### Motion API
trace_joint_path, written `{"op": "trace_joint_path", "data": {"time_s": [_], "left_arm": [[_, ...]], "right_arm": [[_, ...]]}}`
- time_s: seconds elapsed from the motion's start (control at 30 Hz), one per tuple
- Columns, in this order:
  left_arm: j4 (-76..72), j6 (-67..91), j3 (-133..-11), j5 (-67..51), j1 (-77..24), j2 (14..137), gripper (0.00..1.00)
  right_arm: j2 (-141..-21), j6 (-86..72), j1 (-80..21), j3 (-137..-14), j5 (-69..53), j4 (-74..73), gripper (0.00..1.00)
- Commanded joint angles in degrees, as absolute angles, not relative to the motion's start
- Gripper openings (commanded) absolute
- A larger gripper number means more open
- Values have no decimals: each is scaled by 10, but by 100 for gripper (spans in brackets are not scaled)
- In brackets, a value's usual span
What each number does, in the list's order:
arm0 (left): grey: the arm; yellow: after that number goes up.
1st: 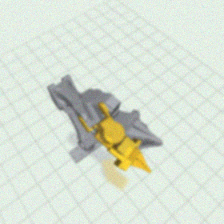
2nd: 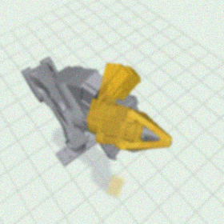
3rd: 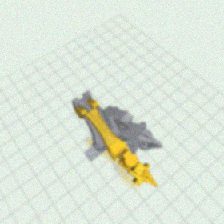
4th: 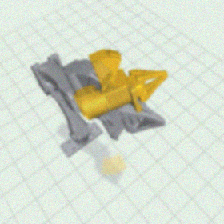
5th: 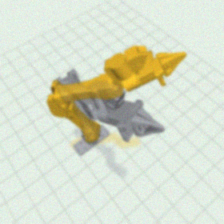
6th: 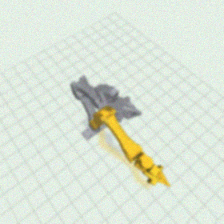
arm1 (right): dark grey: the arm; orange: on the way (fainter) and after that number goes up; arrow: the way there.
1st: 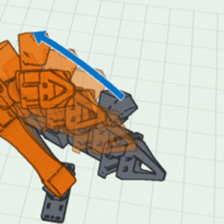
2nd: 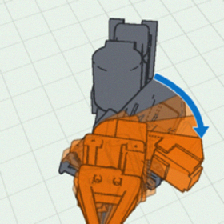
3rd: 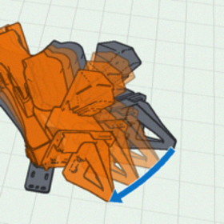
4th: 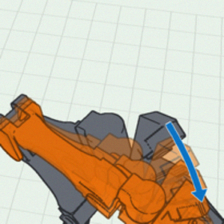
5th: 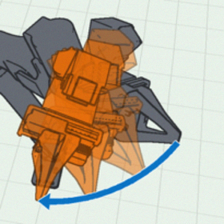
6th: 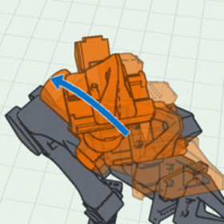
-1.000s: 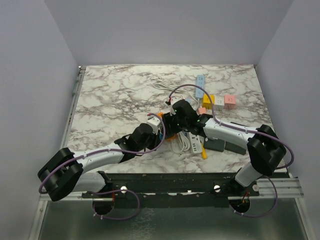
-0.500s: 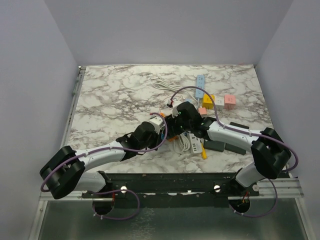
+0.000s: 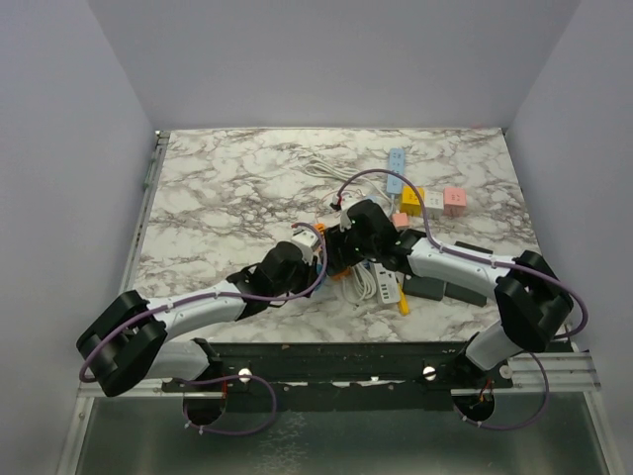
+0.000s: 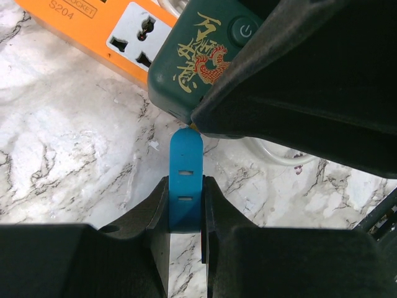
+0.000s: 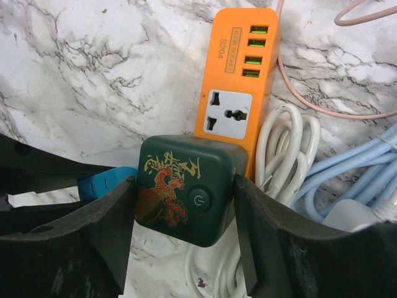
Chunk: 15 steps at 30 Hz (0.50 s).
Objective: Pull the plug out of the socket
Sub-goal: Remove the plug from the socket.
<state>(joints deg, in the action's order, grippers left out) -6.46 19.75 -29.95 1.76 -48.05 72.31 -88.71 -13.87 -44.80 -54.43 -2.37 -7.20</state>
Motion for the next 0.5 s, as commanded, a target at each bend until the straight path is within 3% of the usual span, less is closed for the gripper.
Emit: {"op": "trace_joint_path", "data": {"time_s": [0.0,0.47], "left_arm": [[-28,226,-269,11,-473,698,0],[-22,245,-269,10,-472,686,0]], "right_arm": [[-918,-135,-430,-548,62,-150,30],[-921,-129,-422,-548,44,-144,29]]}}
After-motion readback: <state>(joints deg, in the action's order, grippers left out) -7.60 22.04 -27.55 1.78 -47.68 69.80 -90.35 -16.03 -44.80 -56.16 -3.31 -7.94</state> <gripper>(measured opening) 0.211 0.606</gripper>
